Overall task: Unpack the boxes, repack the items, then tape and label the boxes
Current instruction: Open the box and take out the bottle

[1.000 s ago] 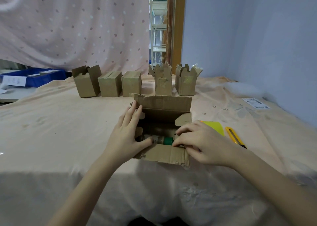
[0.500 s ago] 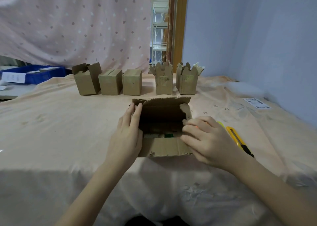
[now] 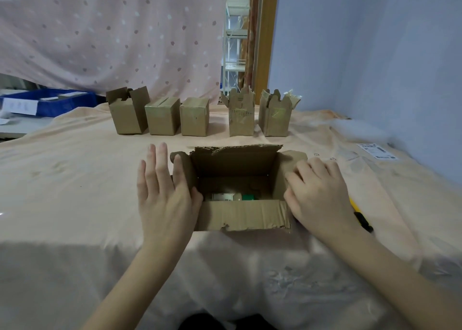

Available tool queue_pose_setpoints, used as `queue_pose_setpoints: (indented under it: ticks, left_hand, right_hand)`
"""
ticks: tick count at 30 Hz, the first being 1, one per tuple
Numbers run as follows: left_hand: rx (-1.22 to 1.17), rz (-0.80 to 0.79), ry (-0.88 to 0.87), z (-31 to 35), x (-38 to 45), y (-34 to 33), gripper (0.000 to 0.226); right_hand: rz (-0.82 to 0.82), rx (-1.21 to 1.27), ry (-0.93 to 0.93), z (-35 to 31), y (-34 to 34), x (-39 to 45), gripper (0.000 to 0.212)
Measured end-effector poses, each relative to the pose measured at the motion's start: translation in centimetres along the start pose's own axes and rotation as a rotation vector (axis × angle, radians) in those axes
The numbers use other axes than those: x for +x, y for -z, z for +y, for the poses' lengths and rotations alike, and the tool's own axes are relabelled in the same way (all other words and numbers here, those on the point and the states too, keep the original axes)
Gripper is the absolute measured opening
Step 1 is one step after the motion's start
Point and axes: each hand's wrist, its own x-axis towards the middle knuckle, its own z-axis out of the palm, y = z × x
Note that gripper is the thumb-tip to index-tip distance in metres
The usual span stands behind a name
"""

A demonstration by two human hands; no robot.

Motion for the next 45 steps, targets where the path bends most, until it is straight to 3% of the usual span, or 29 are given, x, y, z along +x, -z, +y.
queue_pose_setpoints:
  ticks: [4, 7, 11, 13, 16, 25, 29, 33, 36, 39, 41, 45]
  left_hand:
    - [0.163, 0.018, -0.103, 0.5, -0.3, 0.1, 0.047]
    - [0.229, -0.043, -0.139, 1.2, -1.0, 0.0, 0.040]
    - [0.287, -0.144, -0.181, 1.4, -1.4, 0.6, 0.063]
    - [0.271, -0.156, -0.192, 1.0, -1.3, 0.3, 0.057]
    - [0.171, -0.156, -0.214, 0.3, -1.1, -0.2, 0.047]
    - [0.159, -0.175, -0.276, 0.0, 0.0, 1.1, 0.072]
    - [0.145, -0.186, -0.368, -0.4, 0.5, 0.4, 0.073]
    - [0.103, -0.215, -0.365, -0.7, 0.3, 0.2, 0.070]
    - [0.080, -0.207, -0.352, -0.6, 0.3, 0.1, 0.068]
    - [0.069, -0.207, -0.346, -0.6, 0.5, 0.0, 0.068]
    - [0.065, -0.208, -0.345, -0.6, 0.5, -0.1, 0.068]
    - [0.050, -0.197, -0.345, -0.7, 0.4, -0.2, 0.066]
  right_hand:
    - [-0.060, 0.122, 0.091, -0.4, -0.3, 0.3, 0.035]
    - [-0.167, 0.133, 0.024, -0.8, 0.0, 0.7, 0.051]
    - [-0.220, 0.097, -0.036, -1.4, 0.5, 1.1, 0.050]
    - [-0.204, 0.081, -0.029, -1.6, 0.4, 1.1, 0.045]
    - [-0.228, 0.084, -0.043, -1.4, 0.2, 1.1, 0.057]
    - [-0.254, -0.026, -0.046, -1.8, 0.3, 1.9, 0.066]
    - [-0.227, -0.057, -0.039, -2.5, 0.7, 2.6, 0.056]
    - [-0.188, 0.063, 0.108, -3.3, 1.2, 3.3, 0.022]
    - [-0.313, 0.191, 0.243, -4.3, 1.3, 4.2, 0.027]
    - [-0.521, 0.077, 0.342, -6.0, 1.1, 5.0, 0.018]
    - [-0.659, 0.083, 0.344, -6.7, 0.7, 5.9, 0.024]
    - [-0.853, 0.325, 0.300, -7.5, -0.6, 8.0, 0.024]
